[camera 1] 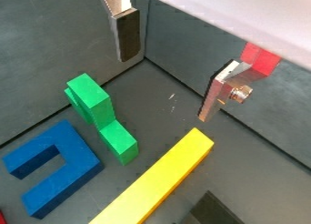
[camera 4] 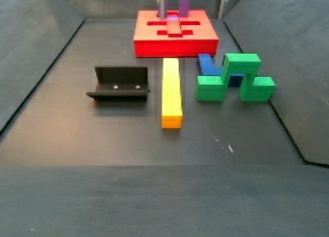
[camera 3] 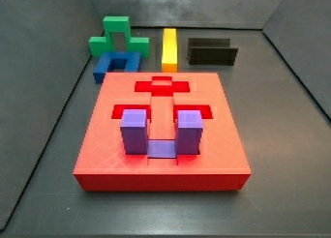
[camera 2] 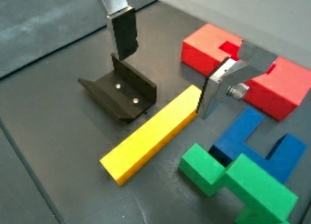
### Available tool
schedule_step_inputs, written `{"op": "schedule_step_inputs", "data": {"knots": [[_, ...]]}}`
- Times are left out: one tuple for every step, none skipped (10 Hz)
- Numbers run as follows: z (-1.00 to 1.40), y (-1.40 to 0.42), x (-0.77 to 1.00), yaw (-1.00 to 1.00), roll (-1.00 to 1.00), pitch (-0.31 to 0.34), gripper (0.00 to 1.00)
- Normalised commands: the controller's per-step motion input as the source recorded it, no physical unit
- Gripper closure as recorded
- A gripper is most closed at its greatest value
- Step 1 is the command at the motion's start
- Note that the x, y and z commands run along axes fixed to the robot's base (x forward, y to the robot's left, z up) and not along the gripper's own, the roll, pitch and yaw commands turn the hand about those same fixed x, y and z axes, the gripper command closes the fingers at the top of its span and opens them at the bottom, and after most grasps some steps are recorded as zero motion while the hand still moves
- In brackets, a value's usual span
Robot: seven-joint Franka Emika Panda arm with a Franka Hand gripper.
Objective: Pick up the blue object. Move up. Place the blue object on the fixture. Regrasp the blue object. Move to above the board. Insert the blue object.
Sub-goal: Pick up the blue object.
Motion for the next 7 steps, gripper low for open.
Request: {"op": "schedule_step_inputs", "data": {"knots": [[-0.02, 0.0, 0.0, 0.0, 0.0, 0.0, 0.0], [-0.3, -0.65, 0.4, 0.13, 0.0, -0.039, 0.0], [-0.36, -0.88, 0.44, 0.05, 0.05, -0.024, 0.0], [-0.45, -1.0, 0.37, 0.0, 0.09, -0.019, 0.0], [-0.63, -1.0, 0.21, 0.0, 0.13, -0.027, 0.0], [-0.74, -1.0, 0.0, 0.0, 0.16, -0.08, 0.0], [-0.68, -1.0, -0.24, 0.0, 0.12, -0.096, 0.0]]}}
